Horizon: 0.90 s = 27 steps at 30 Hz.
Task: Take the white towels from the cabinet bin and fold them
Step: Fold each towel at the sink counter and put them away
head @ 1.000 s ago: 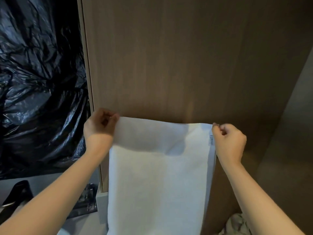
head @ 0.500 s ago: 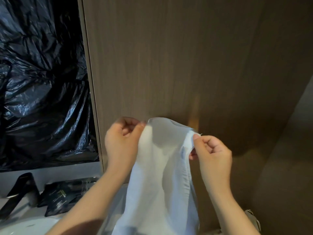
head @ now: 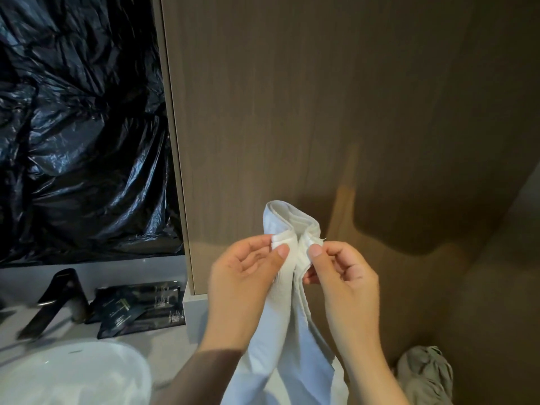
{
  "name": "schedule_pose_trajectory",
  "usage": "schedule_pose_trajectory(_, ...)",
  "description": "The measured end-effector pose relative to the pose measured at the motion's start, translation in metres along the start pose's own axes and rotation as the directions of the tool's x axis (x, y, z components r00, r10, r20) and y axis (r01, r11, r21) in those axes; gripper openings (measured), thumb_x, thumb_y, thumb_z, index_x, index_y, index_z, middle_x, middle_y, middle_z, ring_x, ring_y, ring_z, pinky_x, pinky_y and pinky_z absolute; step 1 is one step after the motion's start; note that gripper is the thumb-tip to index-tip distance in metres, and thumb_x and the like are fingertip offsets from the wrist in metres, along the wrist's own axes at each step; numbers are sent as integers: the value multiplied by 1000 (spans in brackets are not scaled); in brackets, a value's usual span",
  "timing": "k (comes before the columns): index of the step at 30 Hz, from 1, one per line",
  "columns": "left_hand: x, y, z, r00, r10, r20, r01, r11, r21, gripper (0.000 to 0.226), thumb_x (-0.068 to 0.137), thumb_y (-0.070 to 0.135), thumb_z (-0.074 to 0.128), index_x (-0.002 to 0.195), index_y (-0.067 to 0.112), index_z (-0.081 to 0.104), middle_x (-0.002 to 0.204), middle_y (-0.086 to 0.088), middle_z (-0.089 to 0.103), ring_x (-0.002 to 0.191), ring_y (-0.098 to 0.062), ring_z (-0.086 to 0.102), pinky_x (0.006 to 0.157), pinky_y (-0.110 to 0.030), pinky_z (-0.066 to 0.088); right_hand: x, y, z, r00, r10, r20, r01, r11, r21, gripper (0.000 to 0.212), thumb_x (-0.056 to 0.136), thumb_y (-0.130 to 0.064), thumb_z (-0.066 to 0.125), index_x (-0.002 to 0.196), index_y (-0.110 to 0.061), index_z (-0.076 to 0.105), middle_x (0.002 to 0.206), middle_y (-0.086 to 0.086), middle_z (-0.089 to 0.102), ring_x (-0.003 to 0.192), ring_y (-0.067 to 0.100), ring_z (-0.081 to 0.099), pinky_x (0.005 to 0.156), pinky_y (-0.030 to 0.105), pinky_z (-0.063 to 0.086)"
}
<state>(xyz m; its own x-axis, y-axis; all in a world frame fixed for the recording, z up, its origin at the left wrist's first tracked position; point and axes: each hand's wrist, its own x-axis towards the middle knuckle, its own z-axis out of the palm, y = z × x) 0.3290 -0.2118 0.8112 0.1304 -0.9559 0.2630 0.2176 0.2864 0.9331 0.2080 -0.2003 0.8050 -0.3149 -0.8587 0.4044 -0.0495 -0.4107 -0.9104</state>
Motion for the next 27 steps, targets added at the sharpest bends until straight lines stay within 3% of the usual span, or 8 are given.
schedule_pose_trajectory(4,-9,-4,-8,1000,1,-3,-1,1000,-21,16,84,3,66,99,2,71,87,-10,76,78,-18,72,73,-25,59,-9,1,-1,994,17,112,-15,1000,-15,29,79,-38,60,92,-14,69,77,-8,72,75,11,70,64,15,53)
schedule_pose_trajectory(8,-8,-2,-20,1000,24,3,-24,1000,-14,16,84,5,64,98,3,71,87,-11,75,77,-18,70,74,-26,58,-13,0,-3,974,-14,224,11,1000,12,24,88,-28,57,110,-22,64,87,-3,74,81,19,72,72,23,58)
schedule_pose_trajectory(12,-11,1,-24,998,39,58,-37,999,-29,15,86,2,62,98,1,70,85,-11,75,73,-16,70,69,-22,57,-9,1,-2,966,-29,259,38,999,-28,37,92,-15,59,125,-32,58,85,-4,73,80,16,72,74,22,58)
schedule_pose_trajectory(15,-14,1,-26,995,32,91,-28,999,-43,14,86,0,61,97,-2,70,85,-15,74,73,-18,70,70,-22,56,-2,-2,-3,953,-26,302,36,999,-27,34,91,-11,60,121,-25,64,74,3,70,65,15,68,64,21,56)
schedule_pose_trajectory(21,-18,2,-31,995,22,95,-15,997,-71,17,83,6,62,97,1,71,89,-15,75,81,-23,70,78,-28,58,7,-9,-6,911,41,410,48,978,-204,21,83,-40,59,90,-22,65,57,2,63,49,12,58,53,17,48)
schedule_pose_trajectory(27,-16,6,-25,998,43,52,-40,998,-58,16,86,3,64,99,-1,70,89,-16,74,79,-21,69,77,-29,56,1,-18,-5,938,-68,339,130,978,-163,17,88,-31,60,81,-16,64,51,6,59,44,13,53,48,17,46)
